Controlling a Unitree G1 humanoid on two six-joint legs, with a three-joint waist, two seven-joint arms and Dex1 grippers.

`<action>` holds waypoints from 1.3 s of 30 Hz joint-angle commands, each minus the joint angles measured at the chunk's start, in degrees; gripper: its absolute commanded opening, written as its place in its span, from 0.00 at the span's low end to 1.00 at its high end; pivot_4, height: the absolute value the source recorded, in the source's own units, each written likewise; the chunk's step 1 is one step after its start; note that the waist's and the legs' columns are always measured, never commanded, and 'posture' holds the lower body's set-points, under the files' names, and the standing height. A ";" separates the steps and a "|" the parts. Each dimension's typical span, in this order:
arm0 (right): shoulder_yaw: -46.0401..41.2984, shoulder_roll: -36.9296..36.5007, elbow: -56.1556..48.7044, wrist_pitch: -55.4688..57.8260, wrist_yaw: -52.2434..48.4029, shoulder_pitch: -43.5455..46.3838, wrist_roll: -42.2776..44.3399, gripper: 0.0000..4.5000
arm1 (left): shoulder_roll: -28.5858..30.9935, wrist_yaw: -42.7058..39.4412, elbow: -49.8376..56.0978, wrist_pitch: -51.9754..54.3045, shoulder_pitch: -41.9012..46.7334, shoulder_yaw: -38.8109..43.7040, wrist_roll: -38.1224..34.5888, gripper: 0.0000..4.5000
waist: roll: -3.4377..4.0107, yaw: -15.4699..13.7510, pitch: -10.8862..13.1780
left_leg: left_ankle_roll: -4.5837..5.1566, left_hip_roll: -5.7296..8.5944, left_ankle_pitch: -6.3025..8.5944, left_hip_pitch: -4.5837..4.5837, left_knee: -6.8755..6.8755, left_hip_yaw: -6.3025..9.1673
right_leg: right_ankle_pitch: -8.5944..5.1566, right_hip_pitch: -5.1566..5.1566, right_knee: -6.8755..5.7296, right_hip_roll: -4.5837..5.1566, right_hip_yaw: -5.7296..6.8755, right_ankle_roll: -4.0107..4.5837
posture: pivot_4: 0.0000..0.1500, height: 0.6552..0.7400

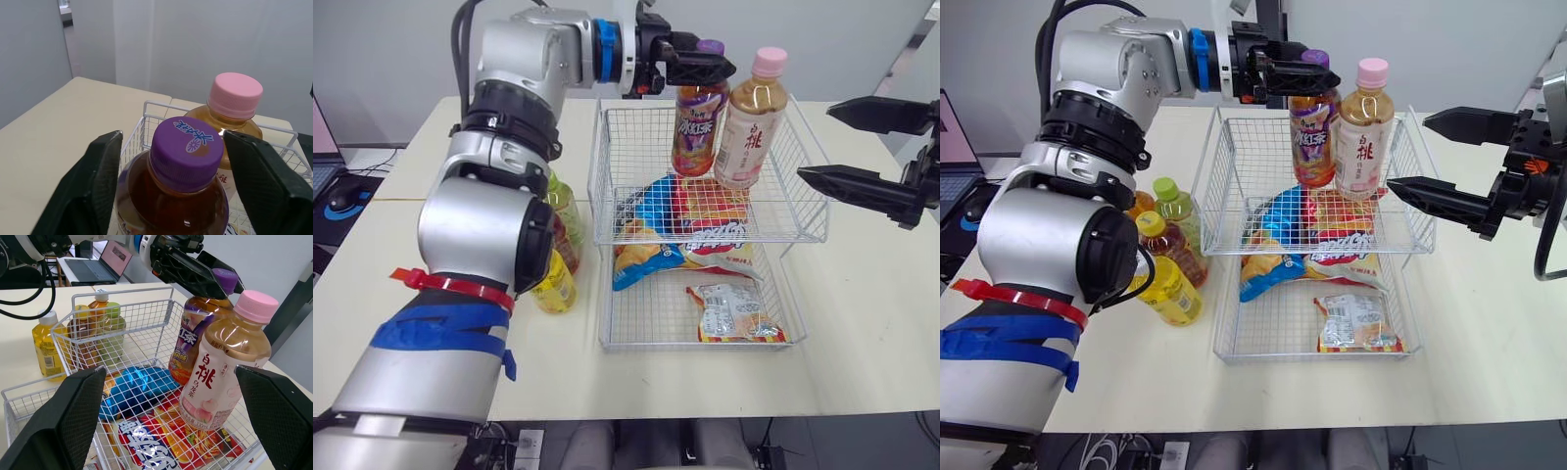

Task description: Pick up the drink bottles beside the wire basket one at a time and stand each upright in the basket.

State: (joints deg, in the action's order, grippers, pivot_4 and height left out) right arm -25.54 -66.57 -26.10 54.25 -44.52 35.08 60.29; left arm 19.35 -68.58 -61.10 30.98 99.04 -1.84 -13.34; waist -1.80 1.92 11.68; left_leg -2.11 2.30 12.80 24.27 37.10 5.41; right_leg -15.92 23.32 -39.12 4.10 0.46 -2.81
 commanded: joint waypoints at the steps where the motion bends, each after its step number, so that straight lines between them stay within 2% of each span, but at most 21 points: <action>1: 0.34 -1.00 0.12 -1.00 -0.19 2.01 0.10 1.00 | 3.32 -1.73 3.62 2.03 3.07 1.49 -0.27 1.00 | 0.00 0.12 0.00 | 0.00 0.00 0.00 0.00 0.00 0.00 | 0.00 0.00 0.00 -0.01 0.00 0.00 | 1.00 1.00; 6: 1.71 -0.86 0.41 -1.33 -1.23 2.54 -0.26 1.00 | 9.28 -3.03 9.33 8.93 3.12 2.97 -2.10 1.00 | 0.01 0.15 0.00 | 0.00 -0.02 0.00 -0.04 -0.01 0.00 | 0.00 0.00 -0.02 -0.01 -0.03 0.00 | 1.00 1.00; 9: 2.45 -0.98 0.56 -1.63 -2.31 2.61 -0.74 1.00 | 14.00 -4.19 18.16 16.44 0.18 3.97 -4.41 1.00 | 0.01 0.31 0.00 | 0.00 -0.05 0.00 -0.03 -0.02 0.01 | 0.00 0.00 0.00 -0.01 -0.02 0.00 | 1.00 1.00; 12: 2.42 -0.78 0.64 -1.54 -3.19 2.83 -0.14 1.00 | 17.19 -1.82 26.75 24.98 -2.96 6.57 -7.88 1.00 | 0.02 0.32 0.00 | -0.01 -0.11 0.00 -0.04 -0.01 0.04 | -0.01 0.00 0.00 -0.01 -0.03 -0.01 | 1.00 1.00; 17: 10.09 0.86 1.58 -5.31 -6.15 7.28 -4.67 1.00 | 27.55 3.95 44.72 31.37 -16.16 12.39 -10.09 1.00 | 0.05 1.18 -0.02 | -0.01 -0.16 -0.01 -0.25 -0.02 0.09 | -0.01 -0.04 -0.14 -0.03 -0.20 0.00 | 1.00 1.00; 20: 13.26 4.31 3.02 -5.20 -7.19 11.86 -3.49 1.00 | 29.26 11.25 52.34 35.08 -22.40 18.59 -11.47 1.00 | 0.04 1.33 -0.01 | -0.02 -0.19 -0.01 -0.35 0.01 0.14 | -0.01 -0.04 -0.28 -0.05 -0.29 0.00 | 1.00 1.00; 24: 15.82 6.68 4.76 -4.59 -9.30 14.61 -3.78 1.00 | 32.79 18.30 60.56 32.92 -33.14 24.80 -9.87 1.00 | 0.04 1.20 -0.02 | -0.02 -0.15 -0.01 -0.35 0.05 0.14 | -0.01 -0.04 -0.31 -0.02 -0.34 0.00 | 1.00 1.00; 27: 17.25 8.26 5.72 -4.79 -10.34 15.59 -4.38 1.00 | 34.30 22.94 64.28 33.02 -41.60 32.69 -10.07 1.00 | 0.03 0.96 -0.02 | -0.01 -0.15 -0.01 -0.37 0.05 0.13 | 0.00 -0.04 -0.30 -0.02 -0.36 0.01 | 1.00 1.00; 32: 18.95 10.33 7.17 -7.57 -13.46 16.42 -7.33 1.00 | 36.30 23.28 70.46 31.45 -59.85 42.50 -11.05 1.00 | 0.02 0.79 -0.03 | -0.02 -0.17 0.00 -0.41 0.01 0.08 | 0.00 -0.02 -0.33 -0.02 -0.42 0.01 | 1.00 1.00; 35: 19.09 11.37 8.07 -8.39 -14.80 16.05 -8.25 1.00 | 36.43 22.32 73.19 32.43 -68.45 49.38 -13.00 1.00 | 0.00 0.61 -0.04 | -0.01 -0.18 0.00 -0.41 0.02 0.07 | 0.00 -0.02 -0.31 -0.02 -0.41 0.02 | 1.00 1.00; 39: 19.13 12.47 8.81 -7.95 -15.73 16.25 -8.08 1.00 | 35.75 21.58 76.51 31.33 -77.59 54.22 -14.87 1.00 | -0.01 -0.05 -0.05 | -0.01 -0.19 0.00 -0.43 -0.01 0.06 | 0.01 -0.04 -0.26 -0.01 -0.42 0.03 | 1.00 1.00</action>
State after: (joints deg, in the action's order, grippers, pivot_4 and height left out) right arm -5.36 -54.13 -17.15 46.86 -59.88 50.31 52.20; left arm 54.33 -46.74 12.83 63.55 22.18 49.37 -27.00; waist -1.81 1.86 11.63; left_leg -2.12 2.11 12.80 23.81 37.08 5.45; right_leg -15.91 23.28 -39.37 4.09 0.02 -2.78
